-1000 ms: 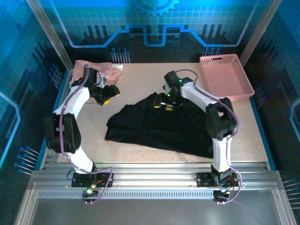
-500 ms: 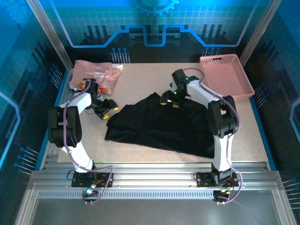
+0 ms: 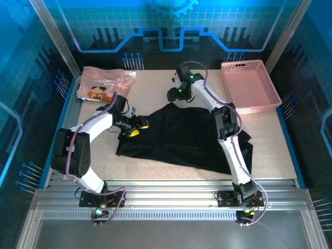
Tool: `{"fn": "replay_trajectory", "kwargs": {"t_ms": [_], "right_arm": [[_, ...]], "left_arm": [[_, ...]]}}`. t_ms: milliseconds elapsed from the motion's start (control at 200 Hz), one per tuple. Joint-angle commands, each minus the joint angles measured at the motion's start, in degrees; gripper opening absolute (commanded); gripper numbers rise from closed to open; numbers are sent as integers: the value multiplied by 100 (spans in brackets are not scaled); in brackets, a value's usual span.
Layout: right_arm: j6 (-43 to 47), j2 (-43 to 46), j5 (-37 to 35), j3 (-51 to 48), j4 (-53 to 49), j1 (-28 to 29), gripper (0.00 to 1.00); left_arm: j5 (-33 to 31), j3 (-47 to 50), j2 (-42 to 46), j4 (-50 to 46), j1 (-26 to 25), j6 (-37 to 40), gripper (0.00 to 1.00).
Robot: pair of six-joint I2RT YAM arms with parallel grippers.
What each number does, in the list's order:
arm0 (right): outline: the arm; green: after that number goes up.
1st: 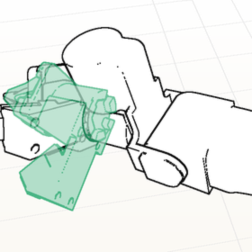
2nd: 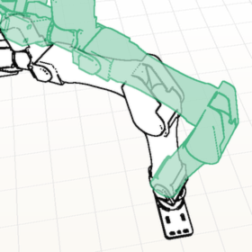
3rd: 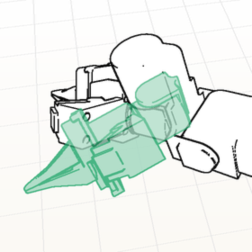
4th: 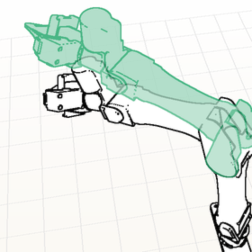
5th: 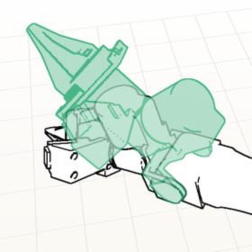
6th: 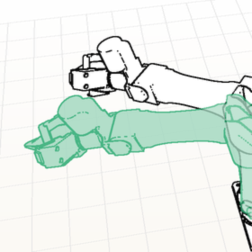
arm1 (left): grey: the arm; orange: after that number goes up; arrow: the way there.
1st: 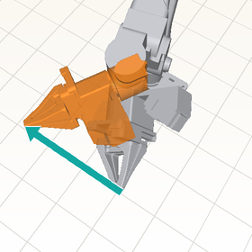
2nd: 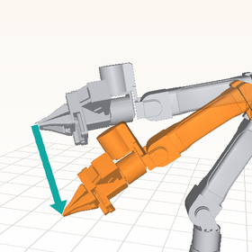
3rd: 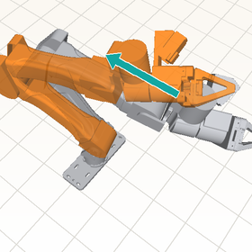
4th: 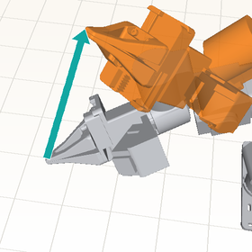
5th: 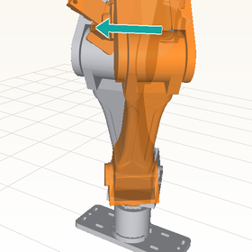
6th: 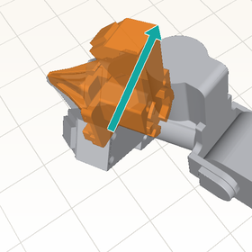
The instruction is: Fold and stack the t-shirts
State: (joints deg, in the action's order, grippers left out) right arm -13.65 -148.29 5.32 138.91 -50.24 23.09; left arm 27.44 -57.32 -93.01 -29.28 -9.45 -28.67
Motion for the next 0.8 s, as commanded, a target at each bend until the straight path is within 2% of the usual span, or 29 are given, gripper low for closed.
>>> {"fn": "replay_trajectory", "kwargs": {"t_ms": [0, 155, 465, 655, 795], "right_arm": [[426, -278, -78, 452, -129, 2, 64], [468, -494, 237, 570, 34, 9, 60], [390, -684, 671, 573, -223, 117, 40], [285, -676, 764, 443, -219, 125, 35], [190, -734, 773, 489, -199, 134, 23]], "left_arm": [[202, 138, -37, 167, -228, -211, 64], [66, 320, -178, 177, -355, -323, 63], [-120, 671, -377, 251, -417, -407, 61], [-141, 824, -452, 377, -426, -447, 61], [-147, 945, -506, 464, -434, -447, 61]]}}
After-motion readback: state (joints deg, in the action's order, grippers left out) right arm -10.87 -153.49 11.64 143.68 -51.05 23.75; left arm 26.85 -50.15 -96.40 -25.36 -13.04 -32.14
